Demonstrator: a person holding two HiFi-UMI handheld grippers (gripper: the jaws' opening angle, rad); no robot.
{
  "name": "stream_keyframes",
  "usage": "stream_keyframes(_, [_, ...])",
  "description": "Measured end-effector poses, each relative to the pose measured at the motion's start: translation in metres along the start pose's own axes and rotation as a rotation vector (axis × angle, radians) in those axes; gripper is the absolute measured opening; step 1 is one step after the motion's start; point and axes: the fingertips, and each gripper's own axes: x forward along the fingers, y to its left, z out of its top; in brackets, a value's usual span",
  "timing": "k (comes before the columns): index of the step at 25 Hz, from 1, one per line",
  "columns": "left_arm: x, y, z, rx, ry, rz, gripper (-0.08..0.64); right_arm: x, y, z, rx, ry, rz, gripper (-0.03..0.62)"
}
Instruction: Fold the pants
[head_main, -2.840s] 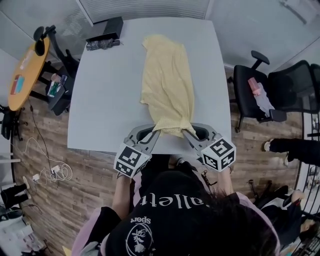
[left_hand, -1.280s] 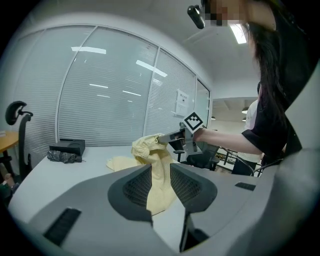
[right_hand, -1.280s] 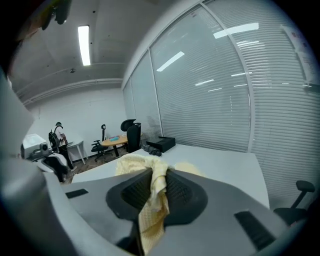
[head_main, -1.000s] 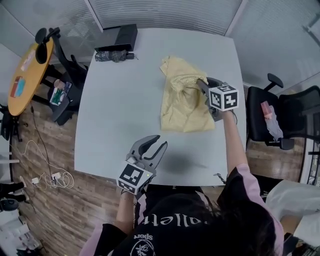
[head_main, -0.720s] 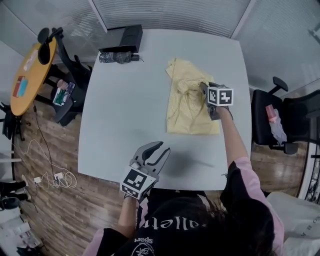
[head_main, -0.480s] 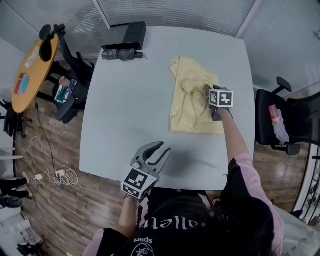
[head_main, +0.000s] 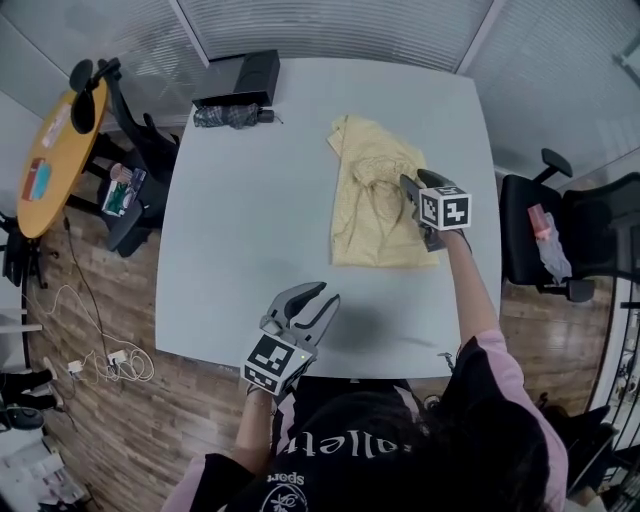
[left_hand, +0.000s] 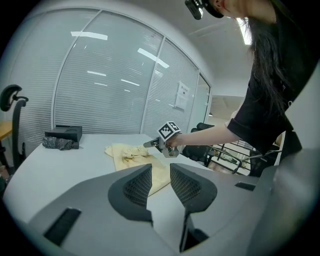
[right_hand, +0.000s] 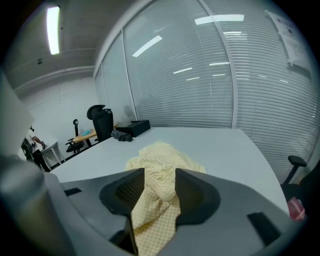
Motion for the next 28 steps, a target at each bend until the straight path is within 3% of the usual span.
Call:
stream_keyframes(9, [0.006, -0.023, 0.013, 0.031, -0.041, -0.021, 0.117, -0.096, 0.055, 0.013, -0.029, -0.171, 0.101, 0.172])
stream_keyframes(28, [0.017, -0.149, 0.011, 0.091, -0.041, -0.061, 0.117, -0.285, 0.133, -0.108, 0.041, -0.199, 0.245, 0.087])
